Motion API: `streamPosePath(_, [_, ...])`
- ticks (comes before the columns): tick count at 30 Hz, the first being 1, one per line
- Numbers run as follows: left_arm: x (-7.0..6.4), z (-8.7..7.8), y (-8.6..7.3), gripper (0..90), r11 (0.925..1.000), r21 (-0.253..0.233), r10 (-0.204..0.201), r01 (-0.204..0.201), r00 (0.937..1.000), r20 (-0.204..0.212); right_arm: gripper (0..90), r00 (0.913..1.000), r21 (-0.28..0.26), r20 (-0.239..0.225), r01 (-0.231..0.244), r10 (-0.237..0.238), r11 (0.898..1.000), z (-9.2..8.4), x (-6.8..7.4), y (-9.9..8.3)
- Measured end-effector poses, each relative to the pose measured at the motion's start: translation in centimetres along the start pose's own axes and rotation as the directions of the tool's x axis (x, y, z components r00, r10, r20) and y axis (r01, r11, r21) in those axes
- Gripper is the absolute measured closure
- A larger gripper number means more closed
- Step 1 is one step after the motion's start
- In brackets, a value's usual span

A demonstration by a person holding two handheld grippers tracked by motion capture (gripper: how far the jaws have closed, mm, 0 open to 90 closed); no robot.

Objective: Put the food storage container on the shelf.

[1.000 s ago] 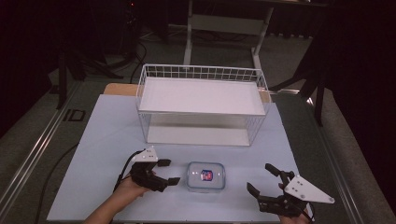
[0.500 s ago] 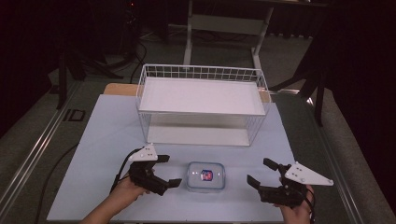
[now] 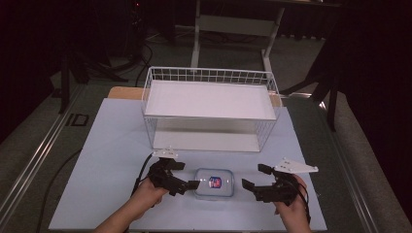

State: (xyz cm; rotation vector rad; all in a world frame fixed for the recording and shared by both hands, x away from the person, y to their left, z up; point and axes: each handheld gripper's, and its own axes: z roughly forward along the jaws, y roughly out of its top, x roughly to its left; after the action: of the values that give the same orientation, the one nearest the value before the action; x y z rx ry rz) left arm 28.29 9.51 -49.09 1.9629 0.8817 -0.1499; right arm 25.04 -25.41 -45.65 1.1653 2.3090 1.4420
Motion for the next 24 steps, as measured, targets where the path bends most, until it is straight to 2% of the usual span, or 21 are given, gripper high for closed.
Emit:
streamPosePath(1, [0.0,0.0,0.0,2.2,1.0000,0.000,0.000,0.000,1.0000,0.000,12.0,1.0000,0.000,0.000,0.000,0.000,1.000,0.0,0.0,0.0])
streamPosePath(2, [0.6,0.9,-0.1,2.2,0.9965,0.016,-0.082,0.082,0.9966,-0.003,11.6,0.9945,0.037,-0.017,-0.102,0.103,0.994,1.1,-0.7,-0.2])
streamPosePath(4, [0.8,1.2,-0.2,2.3,0.9952,0.020,-0.095,0.096,0.9953,-0.016,11.8,0.9855,0.078,-0.025,-0.165,0.168,0.983,1.9,-1.2,-0.4])
streamPosePath(7, [1.4,2.0,-0.7,3.1,0.9876,0.037,-0.153,0.153,0.9881,0.016,13.5,0.9649,0.135,-0.053,-0.248,0.257,0.959,2.9,-1.9,-1.0])
streamPosePath(8, [1.4,2.0,-0.7,3.7,0.9876,0.037,-0.153,0.153,0.9881,0.016,13.6,0.9569,0.151,-0.055,-0.274,0.285,0.950,3.2,-2.1,-1.1])
streamPosePath(9, [1.4,2.1,-0.8,3.7,0.9860,0.039,-0.163,0.162,0.9863,0.024,13.6,0.9569,0.151,-0.055,-0.274,0.285,0.950,3.2,-2.1,-1.1])
streamPosePath(10, [1.5,2.2,-0.9,5.4,0.9841,0.044,-0.173,0.172,0.9846,0.021,14.5,0.9382,0.182,-0.072,-0.321,0.338,0.929,3.7,-2.4,-1.5])
streamPosePath(11, [1.6,2.3,-1.1,6.2,0.9800,0.043,-0.196,0.194,0.9801,0.033,15.3,0.9310,0.190,-0.076,-0.338,0.357,0.922,3.9,-2.6,-1.7])
streamPosePath(12, [1.8,2.4,-1.1,6.2,0.9753,0.043,-0.218,0.217,0.9750,0.041,15.3,0.9310,0.190,-0.076,-0.338,0.357,0.922,3.9,-2.6,-1.7])
streamPosePath(13, [1.9,2.4,-1.2,6.5,0.9726,0.043,-0.230,0.229,0.9724,0.038,15.4,0.9234,0.199,-0.083,-0.353,0.375,0.914,4.2,-2.7,-1.8])
streamPosePath(14, [2.0,2.5,-1.2,6.7,0.9683,0.047,-0.247,0.245,0.9680,0.042,15.4,0.9097,0.220,-0.086,-0.380,0.406,0.898,4.6,-2.8,-2.1])
streamPosePath(15, [2.2,2.6,-1.4,6.8,0.9607,0.038,-0.277,0.275,0.9597,0.050,15.4,0.8990,0.232,-0.100,-0.396,0.426,0.889,4.9,-2.9,-2.2])
streamPosePath(16, [2.2,2.6,-1.4,8.4,0.9607,0.038,-0.277,0.275,0.9597,0.050,15.5,0.8872,0.243,-0.110,-0.413,0.448,0.877,5.1,-2.9,-2.3])
streamPosePath(17, [2.3,2.7,-1.5,10.9,0.9567,0.037,-0.290,0.289,0.9559,0.046,15.5,0.8840,0.249,-0.107,-0.419,0.455,0.873,5.3,-2.8,-2.4])
streamPosePath(18, [2.3,2.7,-1.5,13.7,0.9567,0.037,-0.290,0.289,0.9559,0.046,15.5,0.8840,0.249,-0.107,-0.419,0.455,0.873,5.3,-2.8,-2.4])
streamPosePath(19, [2.4,3.0,-1.7,13.7,0.9523,0.053,-0.304,0.301,0.9507,0.063,15.5,0.8864,0.259,-0.102,-0.415,0.452,0.872,5.6,-2.7,-2.5])
streamPosePath(20, [2.4,3.2,-1.8,15.4,0.9506,0.066,-0.307,0.303,0.9501,0.055,18.3,0.8721,0.281,-0.109,-0.433,0.477,0.856,6.0,-2.6,-2.6])
streamPosePath(21, [2.4,3.2,-1.8,16.5,0.9506,0.066,-0.307,0.303,0.9501,0.055,18.3,0.8721,0.281,-0.109,-0.433,0.477,0.856,6.0,-2.6,-2.6])
streamPosePath(22, [2.4,3.4,-1.9,17.4,0.9479,0.079,-0.313,0.309,0.9480,0.056,19.6,0.8679,0.297,-0.101,-0.440,0.486,0.847,6.6,-2.4,-2.8])
streamPosePath(24, [2.3,3.7,-2.1,18.1,0.9434,0.093,-0.324,0.318,0.9450,0.048,20.4,0.8679,0.305,-0.093,-0.442,0.488,0.844,6.8,-2.3,-2.8])
